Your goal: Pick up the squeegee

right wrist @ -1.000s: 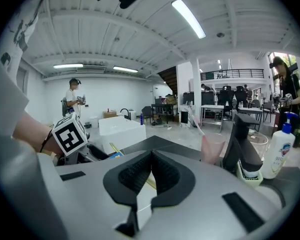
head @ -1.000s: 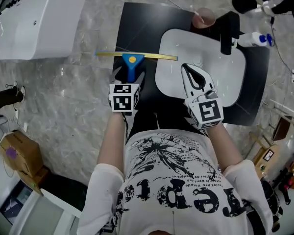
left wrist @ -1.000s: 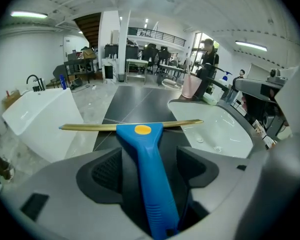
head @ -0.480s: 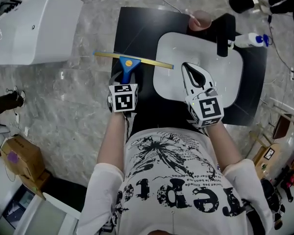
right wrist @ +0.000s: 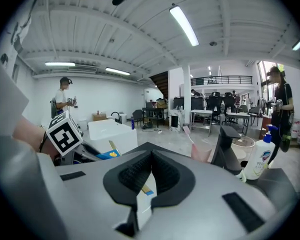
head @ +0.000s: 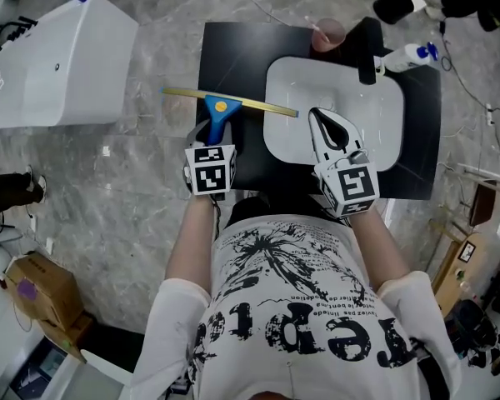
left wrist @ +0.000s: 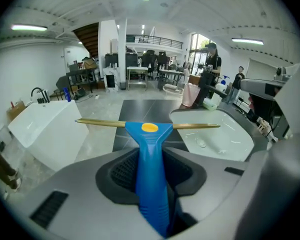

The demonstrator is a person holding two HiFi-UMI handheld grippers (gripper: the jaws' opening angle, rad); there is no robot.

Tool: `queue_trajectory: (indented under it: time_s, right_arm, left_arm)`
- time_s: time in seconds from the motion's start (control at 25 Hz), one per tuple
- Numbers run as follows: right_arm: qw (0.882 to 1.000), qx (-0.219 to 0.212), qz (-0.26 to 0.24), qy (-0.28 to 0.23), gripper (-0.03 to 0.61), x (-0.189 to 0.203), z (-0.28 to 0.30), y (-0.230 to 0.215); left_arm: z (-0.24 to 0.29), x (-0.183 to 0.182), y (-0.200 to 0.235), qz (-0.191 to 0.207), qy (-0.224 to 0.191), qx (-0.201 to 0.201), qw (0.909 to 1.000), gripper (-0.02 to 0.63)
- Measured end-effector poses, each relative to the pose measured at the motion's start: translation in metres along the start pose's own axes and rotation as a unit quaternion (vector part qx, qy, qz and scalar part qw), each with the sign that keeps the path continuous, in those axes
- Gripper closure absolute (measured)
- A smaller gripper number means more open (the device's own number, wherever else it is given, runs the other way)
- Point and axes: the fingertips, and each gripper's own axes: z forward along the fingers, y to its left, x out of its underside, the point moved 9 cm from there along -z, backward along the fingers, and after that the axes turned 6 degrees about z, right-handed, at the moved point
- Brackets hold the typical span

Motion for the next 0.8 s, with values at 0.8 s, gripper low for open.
queue_trajectory:
  time_s: [0.8]
  right_arm:
    - [0.991, 0.063, -0.023, -0.114, 0.565, -0.065, -0.091, 0.052]
  left_arm:
    - [-0.157, -0.099, -0.006, 0.057, -0.265, 0.047, 0.9615, 0.477]
